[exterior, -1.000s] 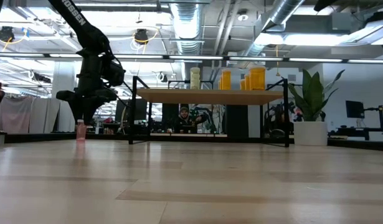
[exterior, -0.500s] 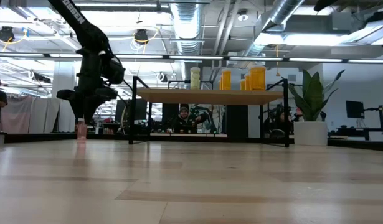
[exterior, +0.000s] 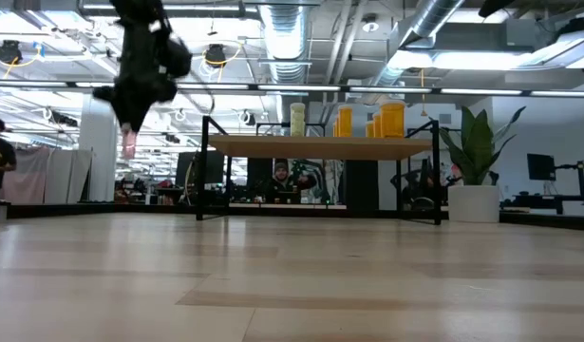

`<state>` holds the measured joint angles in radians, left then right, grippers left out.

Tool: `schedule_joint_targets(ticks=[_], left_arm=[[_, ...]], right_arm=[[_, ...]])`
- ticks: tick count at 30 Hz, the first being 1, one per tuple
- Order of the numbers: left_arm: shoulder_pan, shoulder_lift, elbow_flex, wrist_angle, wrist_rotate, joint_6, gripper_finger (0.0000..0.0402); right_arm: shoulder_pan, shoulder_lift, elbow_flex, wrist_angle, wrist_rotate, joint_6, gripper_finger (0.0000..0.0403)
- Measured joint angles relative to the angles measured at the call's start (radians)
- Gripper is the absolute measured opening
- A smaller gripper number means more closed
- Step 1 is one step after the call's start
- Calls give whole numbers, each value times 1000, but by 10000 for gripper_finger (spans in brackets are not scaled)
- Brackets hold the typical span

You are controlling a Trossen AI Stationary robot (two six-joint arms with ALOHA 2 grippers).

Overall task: Pick and place medicine bottles onto shelf by color
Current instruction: Put the top pink pill bottle to the top on the shelf

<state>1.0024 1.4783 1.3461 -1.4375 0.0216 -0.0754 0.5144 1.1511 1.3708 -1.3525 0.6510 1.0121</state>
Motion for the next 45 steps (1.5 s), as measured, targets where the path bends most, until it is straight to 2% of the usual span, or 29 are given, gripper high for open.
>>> schedule_joint_targets(ticks=[8, 13, 20, 26, 31, 38, 45], left_arm=[[-136, -22, 313, -116, 0, -86, 110], [-232, -22, 417, -106, 33, -156, 110], [-343, -13, 434, 3, 106, -216, 110], [-405, 75, 449, 76, 138, -208, 110], [-415, 163, 485, 62, 127, -152, 109], [-423, 222, 486, 24, 57, -101, 109], [-464, 249, 487, 20, 60, -67, 109]], right_arm=[[-4, 0, 0, 1, 2, -27, 302], [-27, 0, 0, 5, 1, -59, 302], [-68, 0, 0, 25, 1, -92, 302], [-98, 0, 0, 111, 0, -172, 302], [-113, 0, 0, 135, 0, -183, 302], [-113, 0, 0, 159, 0, -183, 302], [-113, 0, 0, 158, 0, -183, 302]])
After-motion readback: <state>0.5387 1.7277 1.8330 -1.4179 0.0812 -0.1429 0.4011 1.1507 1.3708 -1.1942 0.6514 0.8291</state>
